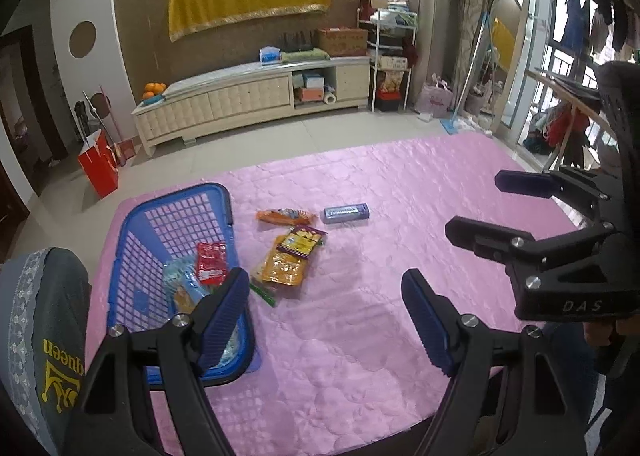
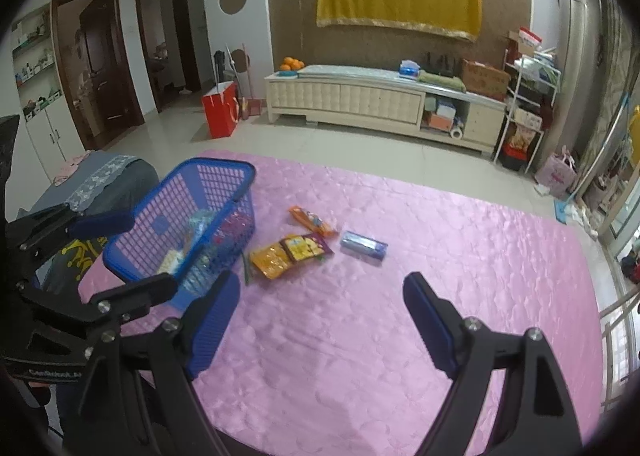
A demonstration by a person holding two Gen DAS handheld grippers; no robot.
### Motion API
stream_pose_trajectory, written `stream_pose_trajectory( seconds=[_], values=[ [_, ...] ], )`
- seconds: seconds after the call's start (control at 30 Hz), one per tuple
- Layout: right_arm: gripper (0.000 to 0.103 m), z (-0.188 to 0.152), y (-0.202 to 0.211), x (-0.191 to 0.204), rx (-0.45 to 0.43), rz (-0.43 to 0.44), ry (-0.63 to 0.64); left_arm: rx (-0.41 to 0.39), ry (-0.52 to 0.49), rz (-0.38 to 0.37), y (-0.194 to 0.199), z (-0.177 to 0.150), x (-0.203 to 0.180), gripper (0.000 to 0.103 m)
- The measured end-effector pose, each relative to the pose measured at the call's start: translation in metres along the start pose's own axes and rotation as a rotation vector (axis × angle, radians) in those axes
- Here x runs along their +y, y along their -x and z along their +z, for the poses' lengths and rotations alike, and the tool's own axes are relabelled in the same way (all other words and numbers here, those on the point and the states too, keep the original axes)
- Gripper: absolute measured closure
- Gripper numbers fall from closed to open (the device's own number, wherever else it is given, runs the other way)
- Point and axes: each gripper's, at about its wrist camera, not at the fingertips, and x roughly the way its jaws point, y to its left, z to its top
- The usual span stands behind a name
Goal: Organize snacks
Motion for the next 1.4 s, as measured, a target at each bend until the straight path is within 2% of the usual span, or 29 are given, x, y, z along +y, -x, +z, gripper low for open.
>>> stream_pose_trajectory(
  seconds=[0.3,0.63,0.77,0.97,1.17,1.3,1.4],
  values=[
    [0.016,-0.011,-0.034,-0.038,0.061,0.003,-0.037,0.083,-0.024,0.018,-0.052,0.006,-0.016,0.026],
    [0.016,-0.009,-0.098,-0.073,0.159,0.040,-0.042,0.195,0.027,0.051,-0.124,0.008,-0.011,0.026],
    [0.016,-0.004,-0.126,-0.079,0.182,0.059,-0.008,0.215,0.047,0.071,-0.149,0.009,-0.009,0.026],
    [0.016,0.004,-0.162,-0.081,0.178,0.060,0.061,0.255,0.114,0.048,-0.185,0.011,0.003,0.026],
    [0.016,0.009,-0.195,-0.087,0.184,0.095,0.121,0.282,0.115,0.071,-0.214,0.015,0.007,0.026],
    [0.016,0.009,-0.216,-0.095,0.197,0.129,0.135,0.276,0.080,0.085,-0.233,0.019,0.010,0.026],
    [0.016,0.008,-0.232,-0.097,0.214,0.144,0.153,0.288,0.110,0.097,-0.249,0.019,0.020,0.026]
  ],
)
